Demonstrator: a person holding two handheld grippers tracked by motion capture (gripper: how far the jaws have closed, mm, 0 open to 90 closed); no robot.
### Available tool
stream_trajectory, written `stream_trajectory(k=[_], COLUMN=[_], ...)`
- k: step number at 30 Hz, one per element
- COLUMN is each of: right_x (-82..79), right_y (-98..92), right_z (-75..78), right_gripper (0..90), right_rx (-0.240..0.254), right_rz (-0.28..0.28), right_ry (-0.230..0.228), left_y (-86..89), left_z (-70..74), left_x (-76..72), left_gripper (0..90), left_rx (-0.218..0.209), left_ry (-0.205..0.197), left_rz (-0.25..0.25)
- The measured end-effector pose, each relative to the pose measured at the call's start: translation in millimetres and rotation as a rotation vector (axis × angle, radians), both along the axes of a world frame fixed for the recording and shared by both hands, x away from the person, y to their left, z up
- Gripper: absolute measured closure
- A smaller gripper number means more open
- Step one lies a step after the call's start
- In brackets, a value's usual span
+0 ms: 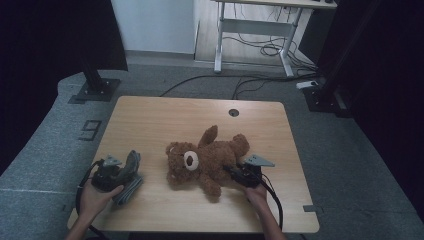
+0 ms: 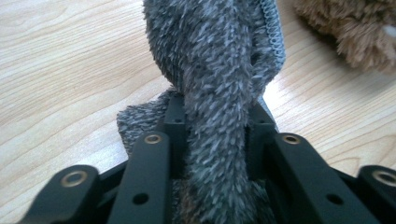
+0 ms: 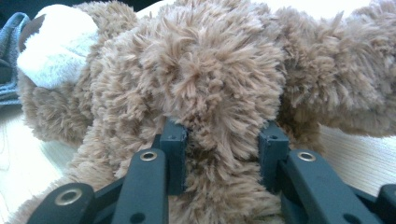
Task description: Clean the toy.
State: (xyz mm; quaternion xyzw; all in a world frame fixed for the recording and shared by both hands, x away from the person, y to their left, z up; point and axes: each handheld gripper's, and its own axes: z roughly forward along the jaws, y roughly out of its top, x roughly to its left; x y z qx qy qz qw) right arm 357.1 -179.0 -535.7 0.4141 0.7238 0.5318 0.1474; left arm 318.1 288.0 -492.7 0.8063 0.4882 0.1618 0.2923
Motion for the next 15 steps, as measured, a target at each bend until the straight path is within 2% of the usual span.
stream_trajectory(k=[6,7,10,12,15], right_x=[0.0,0.1,0.2,0.3,0.5], right_y=[-0.1,-0.1,-0.1,-0.1,-0.2], right_z=[0.0,0.0,-0.1,-0.2,-0.2], right_gripper=[63.4,63.4,63.4,63.4,63.4], right_rx=[0.001,0.001,0.001,0.003,0.004], right_rz=[0.001,0.001,0.001,0.001,0.003], right_ry=[0.0,0.0,0.0,0.0,0.001], left_y=[-2.8,-3.8,-5.1,-5.6,-10.1], left_z=[-1.3,-0.7,3.8,7.7,9.4], left_x=[0.5,0.2,-1.2,-1.3,-1.0], left_gripper=[54.2,50.0,35.4,31.0,27.1], left_rx=[0.006,0.007,-0.009,-0.029,-0.033], left_ry=[-0.003,-0.009,-0.051,-0.073,-0.085], left_rz=[0.007,0.01,0.025,0.029,0.02])
